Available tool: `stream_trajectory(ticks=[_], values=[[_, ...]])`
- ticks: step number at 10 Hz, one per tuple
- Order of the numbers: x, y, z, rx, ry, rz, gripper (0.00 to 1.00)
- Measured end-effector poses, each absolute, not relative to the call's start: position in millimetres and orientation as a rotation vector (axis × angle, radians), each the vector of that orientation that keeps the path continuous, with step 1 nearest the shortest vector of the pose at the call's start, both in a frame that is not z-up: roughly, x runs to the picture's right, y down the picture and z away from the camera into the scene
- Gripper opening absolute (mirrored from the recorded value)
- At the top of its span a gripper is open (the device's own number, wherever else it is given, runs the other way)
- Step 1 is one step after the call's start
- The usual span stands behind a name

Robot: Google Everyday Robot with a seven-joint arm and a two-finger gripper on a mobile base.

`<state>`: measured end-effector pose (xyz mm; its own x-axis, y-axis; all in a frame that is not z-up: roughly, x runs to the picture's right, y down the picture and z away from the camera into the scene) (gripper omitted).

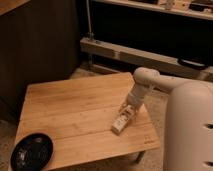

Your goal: Place the bottle in the ceramic bowl

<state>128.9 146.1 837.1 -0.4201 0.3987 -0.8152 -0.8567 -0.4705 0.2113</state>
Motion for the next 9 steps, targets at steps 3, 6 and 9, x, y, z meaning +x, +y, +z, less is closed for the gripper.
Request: stream_trajectory(ticks=[3,6,9], values=[[124.3,153.2,845.0,-0.901,0.824,1.958,0.65],[113.8,153.7,856.1,-0.913,0.844,1.939,0.61],[105.8,146.3,864.8,-0.929,0.853,1.911,0.31]])
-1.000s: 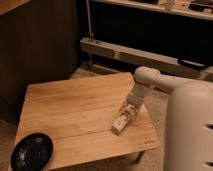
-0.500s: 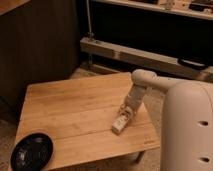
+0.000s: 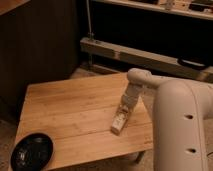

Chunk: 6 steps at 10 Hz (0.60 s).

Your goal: Place the bottle in the ceramic bowl

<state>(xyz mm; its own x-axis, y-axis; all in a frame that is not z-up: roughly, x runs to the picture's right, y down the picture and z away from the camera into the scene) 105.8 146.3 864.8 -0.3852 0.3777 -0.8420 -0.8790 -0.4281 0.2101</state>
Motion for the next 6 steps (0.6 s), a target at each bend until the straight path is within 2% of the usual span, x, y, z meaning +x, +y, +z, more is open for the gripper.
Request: stream_trajectory(ticks=[3,6], values=[[106.3,124.6,854.3,-0.952,0.816,1.875,0.03],[93.5,86.3,808.8,-0.992,0.729,1.807,0.0]])
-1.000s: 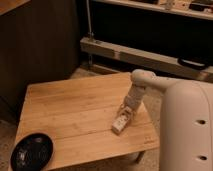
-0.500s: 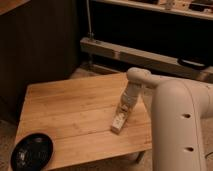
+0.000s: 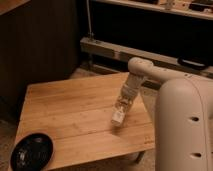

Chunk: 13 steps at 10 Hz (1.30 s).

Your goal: Place the bottle in the ceramic bowl

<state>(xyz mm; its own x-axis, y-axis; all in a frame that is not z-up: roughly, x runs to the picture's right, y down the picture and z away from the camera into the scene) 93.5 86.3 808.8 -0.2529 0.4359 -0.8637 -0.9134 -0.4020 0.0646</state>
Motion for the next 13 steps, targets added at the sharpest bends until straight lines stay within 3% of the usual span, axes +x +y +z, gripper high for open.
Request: stream_trajectory(ticks=[3,7,10,13], values=[[54.4,66.8,748.9,-1.066,0.597,1.654,0.0],[-14.1,71.9,684.0,-1.152,0.367,1.358,0.0],[-50.6,68.8,651.9,-1.161,0.202,1.156,0.0],[-53.0,68.6,649.6,-1.161,0.189,1.142,0.0]])
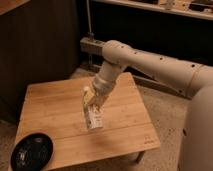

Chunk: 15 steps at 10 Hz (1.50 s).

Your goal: Place the bottle in the ceramic bowl

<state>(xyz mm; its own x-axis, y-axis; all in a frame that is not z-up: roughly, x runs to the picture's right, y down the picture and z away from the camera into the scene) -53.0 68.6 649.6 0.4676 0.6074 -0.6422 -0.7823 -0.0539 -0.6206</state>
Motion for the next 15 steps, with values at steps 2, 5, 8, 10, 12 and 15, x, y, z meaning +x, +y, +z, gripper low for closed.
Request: stream_trajectory(ticks=[2,5,8,10,12,15], values=[[-54.1,68.7,649.4,-1.161,0.189,1.14,0.0],[-54.3,68.6,649.5,-1.162,0.188,1.139,0.0],[-76.6,73.5,646.8,-1.178,0.149,1.032,0.0],[-126.6,83.7,639.4,-1.202,0.105,0.893,0.0],[-163.6,96.8,627.3,-1.22,0.06,0.794,0.0],[-203.2,123.0,593.8,-1.202,-0.051,0.661,0.0]])
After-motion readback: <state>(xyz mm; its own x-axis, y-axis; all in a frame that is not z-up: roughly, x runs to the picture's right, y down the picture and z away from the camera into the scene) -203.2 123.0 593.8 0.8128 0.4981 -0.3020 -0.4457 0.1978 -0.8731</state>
